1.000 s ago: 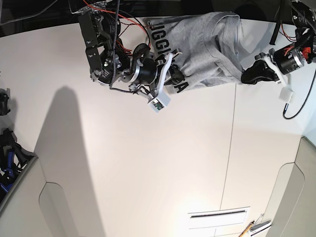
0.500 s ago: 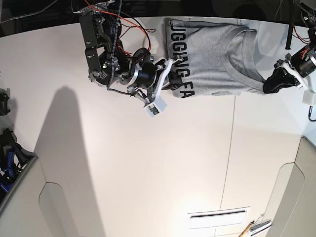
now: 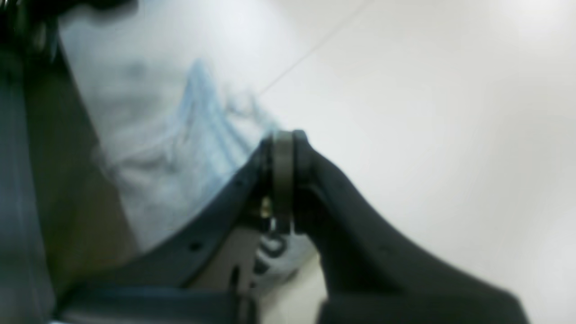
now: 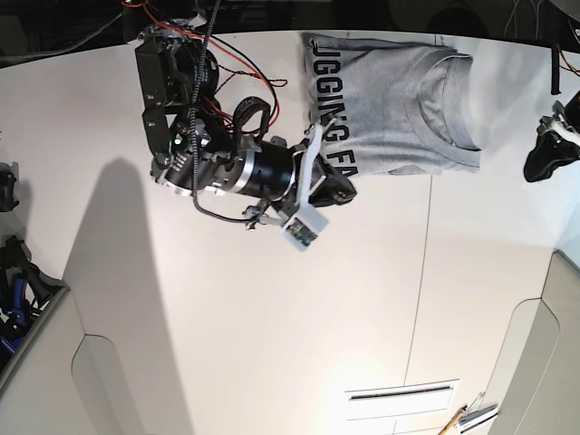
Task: Fold the T-shirt properly
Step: 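Grasp the folded shirt with the right gripper and drag it aside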
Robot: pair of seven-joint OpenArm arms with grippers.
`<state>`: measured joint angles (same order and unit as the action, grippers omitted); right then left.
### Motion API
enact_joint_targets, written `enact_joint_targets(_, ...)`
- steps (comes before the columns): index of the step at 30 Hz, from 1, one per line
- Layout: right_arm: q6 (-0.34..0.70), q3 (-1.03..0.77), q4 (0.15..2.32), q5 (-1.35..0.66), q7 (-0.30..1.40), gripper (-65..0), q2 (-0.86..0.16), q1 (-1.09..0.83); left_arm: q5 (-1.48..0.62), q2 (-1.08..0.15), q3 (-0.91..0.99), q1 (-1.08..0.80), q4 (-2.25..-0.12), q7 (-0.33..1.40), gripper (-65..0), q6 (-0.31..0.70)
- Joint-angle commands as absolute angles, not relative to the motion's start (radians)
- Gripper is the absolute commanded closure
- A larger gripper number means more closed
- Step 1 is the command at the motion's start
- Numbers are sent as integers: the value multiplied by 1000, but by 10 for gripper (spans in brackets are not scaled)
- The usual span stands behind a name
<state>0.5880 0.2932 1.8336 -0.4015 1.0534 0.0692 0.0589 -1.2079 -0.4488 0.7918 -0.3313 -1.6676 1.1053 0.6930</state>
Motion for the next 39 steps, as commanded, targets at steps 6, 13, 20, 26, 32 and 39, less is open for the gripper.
enact_joint_targets(6,611,625,1834,-307,1047,0,12,157,-1200,-469,905,-329,-1680,1087,0,698)
enact_joint_targets(13,609,850,1589,-216,968,0,15,285,-1185,-465,904,-336,-1680,1081,0,698)
enact_joint_targets(20,551,858,1308,-216,911,0,25,328,-1185,-462,904,-336,-1680,1081,0,698)
enact_joint_targets(26,366,693,1216,-173,955,0,25,263,-1186,-463,904,-335,-1680,1080,0,698)
enact_joint_targets(32,211,368,1238,-89,955,0,25,183,-1193,-463,902,-335,-1680,1080,0,698)
enact_joint_targets(39,114,-20,1306,-94,954,0,25,107,-1193,-463,902,-335,-1680,1080,0,698)
